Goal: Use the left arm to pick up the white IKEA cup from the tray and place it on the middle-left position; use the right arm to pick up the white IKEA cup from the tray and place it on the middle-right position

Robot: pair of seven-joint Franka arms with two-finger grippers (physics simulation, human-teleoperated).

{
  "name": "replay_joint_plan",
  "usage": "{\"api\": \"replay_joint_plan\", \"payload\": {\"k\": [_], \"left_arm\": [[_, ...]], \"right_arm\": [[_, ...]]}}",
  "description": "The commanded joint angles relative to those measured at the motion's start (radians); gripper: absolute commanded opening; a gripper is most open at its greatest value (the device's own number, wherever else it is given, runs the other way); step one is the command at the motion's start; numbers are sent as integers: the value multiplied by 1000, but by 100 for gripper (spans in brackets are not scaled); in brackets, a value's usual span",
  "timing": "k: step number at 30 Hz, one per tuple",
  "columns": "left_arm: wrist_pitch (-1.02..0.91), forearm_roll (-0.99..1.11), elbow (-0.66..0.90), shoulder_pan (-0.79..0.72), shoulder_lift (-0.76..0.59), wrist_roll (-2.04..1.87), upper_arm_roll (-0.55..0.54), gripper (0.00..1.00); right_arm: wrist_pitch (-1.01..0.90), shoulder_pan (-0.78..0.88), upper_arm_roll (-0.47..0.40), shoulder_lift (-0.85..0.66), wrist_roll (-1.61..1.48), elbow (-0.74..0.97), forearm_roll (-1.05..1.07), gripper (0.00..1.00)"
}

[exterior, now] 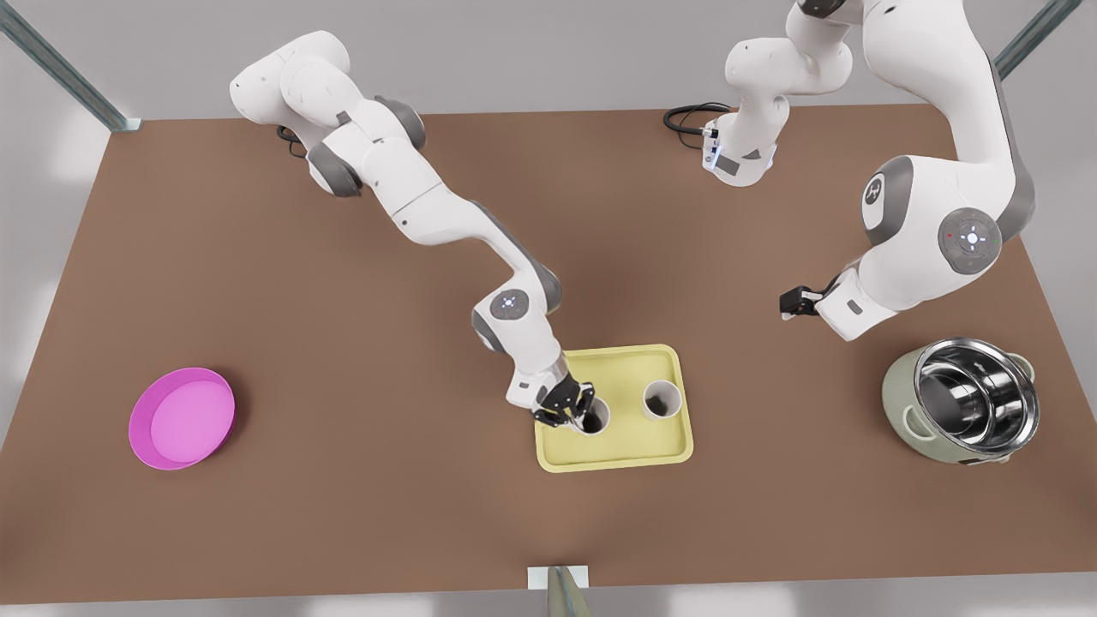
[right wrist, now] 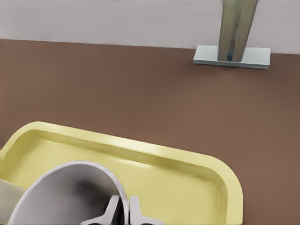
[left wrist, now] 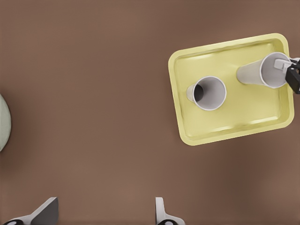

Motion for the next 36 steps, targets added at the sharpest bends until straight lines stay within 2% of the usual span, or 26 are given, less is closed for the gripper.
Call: {"api": "replay_joint_plan", "payload": {"k": [1,4,6,8,11,13,15,17,23,26,29,30,31,32,36], "left_arm": [[-1,-1,0,0,-1,-9,0,100],[11,-1,6,-2,1,-9,0,100],[15,-1,8,-5,2,-9,0,100],[25,1,10,-17,5,-9,0,100],[77,1,13,-61,45,-37,0,100],[110,-1,13,-89,76,-37,0,100],[138,-5,13,-92,109,-57,0,100],[176,-2,11,-126,145,-97,0,100],[373,-1,14,-213,277,-262,0,100],[423,-1,148,-224,404,-327,0,100],[448,1,149,-219,436,-318,6,100],[471,1,151,-219,447,-319,6,100],[480,2,151,-219,450,-319,6,100],[489,2,151,-219,467,-318,6,100],[526,1,126,-221,511,-318,6,100]], "right_arm": [[-12,2,1,-21,73,1,-1,4],[-190,-33,4,-154,69,-2,59,4],[-264,-107,7,-184,10,-22,59,4],[-377,-257,62,-265,-295,-108,57,4],[-586,-426,62,-320,-773,-121,59,4],[-635,-536,105,-320,-950,-135,60,4],[-685,-587,106,-320,-1100,-140,60,4],[-684,-624,106,-311,-1221,-143,62,4],[-578,-641,108,-263,-1242,-143,126,6],[-578,-638,108,-248,-1228,-143,148,9],[-580,-644,108,-227,-1257,-144,148,9],[-580,-645,108,-225,-1268,-144,148,14],[-581,-645,106,-225,-1269,-143,148,51],[-581,-645,106,-227,-1269,-143,148,100],[-581,-650,106,-227,-1268,-143,148,100]]}}
